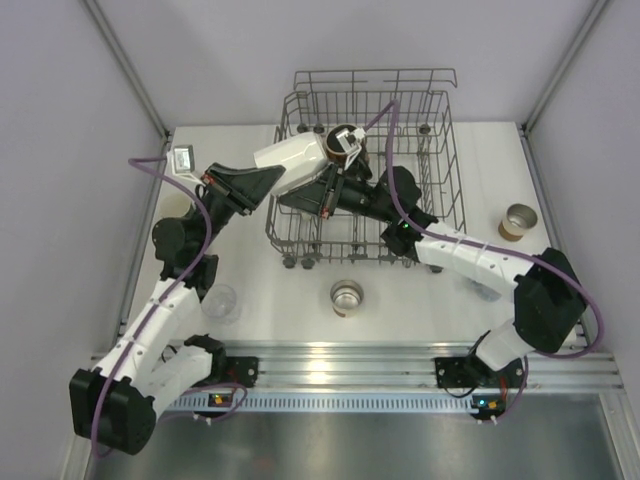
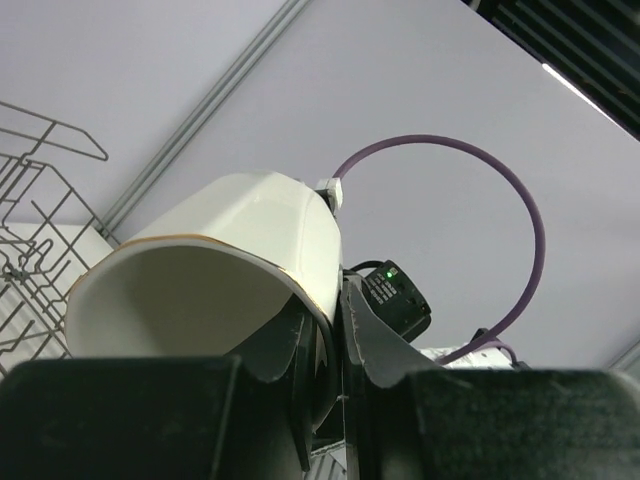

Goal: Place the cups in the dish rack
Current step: Pass the cup from the left arm to the right

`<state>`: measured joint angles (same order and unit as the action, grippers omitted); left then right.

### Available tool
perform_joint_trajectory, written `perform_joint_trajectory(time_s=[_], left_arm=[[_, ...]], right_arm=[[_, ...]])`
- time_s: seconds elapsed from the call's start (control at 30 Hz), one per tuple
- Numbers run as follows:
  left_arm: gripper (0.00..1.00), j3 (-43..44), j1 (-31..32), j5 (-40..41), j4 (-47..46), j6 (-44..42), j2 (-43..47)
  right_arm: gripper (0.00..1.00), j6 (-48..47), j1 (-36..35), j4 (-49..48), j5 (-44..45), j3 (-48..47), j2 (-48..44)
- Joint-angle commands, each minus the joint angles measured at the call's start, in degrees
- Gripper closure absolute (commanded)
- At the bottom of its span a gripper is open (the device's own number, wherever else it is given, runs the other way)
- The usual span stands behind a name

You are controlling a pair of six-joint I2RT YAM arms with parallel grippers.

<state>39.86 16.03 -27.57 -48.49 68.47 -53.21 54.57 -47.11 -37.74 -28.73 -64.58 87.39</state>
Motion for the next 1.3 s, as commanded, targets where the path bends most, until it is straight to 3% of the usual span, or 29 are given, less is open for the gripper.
perform_joint_trajectory(time_s=[0.0,0.13,0.17,0.27,0.53,0.6,0.77,1.0,1.1,1.27], left_arm=[[1.0,-1.8,0.7,0.1,-5.8,0.2,1.4],[0.75,-3.6,0.6,0.0,-5.4,-0.3,1.1],[0.6,-3.7,0.7,-0.2,-5.4,-0.6,0.9],[0.37,-3.9,0.7,-0.6,-4.2,-2.0,0.9],[0.2,-2.1,0.6,-0.7,5.1,-7.0,1.4],[0.02,-1.8,0.7,-0.7,6.2,-8.9,1.9],[0.02,-0.5,0.7,1.0,14.1,-13.3,2.9],[0.02,1.4,0.7,2.3,24.0,-19.6,5.7],[0.02,1.5,0.7,3.0,26.5,-21.3,7.6],[0.02,1.5,0.6,4.2,30.1,-23.4,9.7]], right_arm=[[1.0,-4.2,-1.1,-7.7,1.8,1.7,-1.8],[1.0,-3.3,-0.2,-9.5,3.2,3.9,-2.8],[1.0,-3.1,0.1,-10.9,3.3,4.9,-3.1],[1.0,-2.4,1.5,-11.6,4.0,6.8,-4.4],[1.0,-7.2,6.3,-4.8,5.8,9.6,-7.9],[1.0,-10.1,7.7,-2.8,6.1,10.2,-8.9],[1.0,-14.0,10.9,5.3,7.5,10.7,-11.5],[1.0,-30.4,17.3,25.0,14.9,3.3,-12.0],[1.0,-37.3,21.1,27.3,18.5,0.7,-10.6],[1.0,-44.1,29.2,29.5,15.4,-6.6,-3.7]])
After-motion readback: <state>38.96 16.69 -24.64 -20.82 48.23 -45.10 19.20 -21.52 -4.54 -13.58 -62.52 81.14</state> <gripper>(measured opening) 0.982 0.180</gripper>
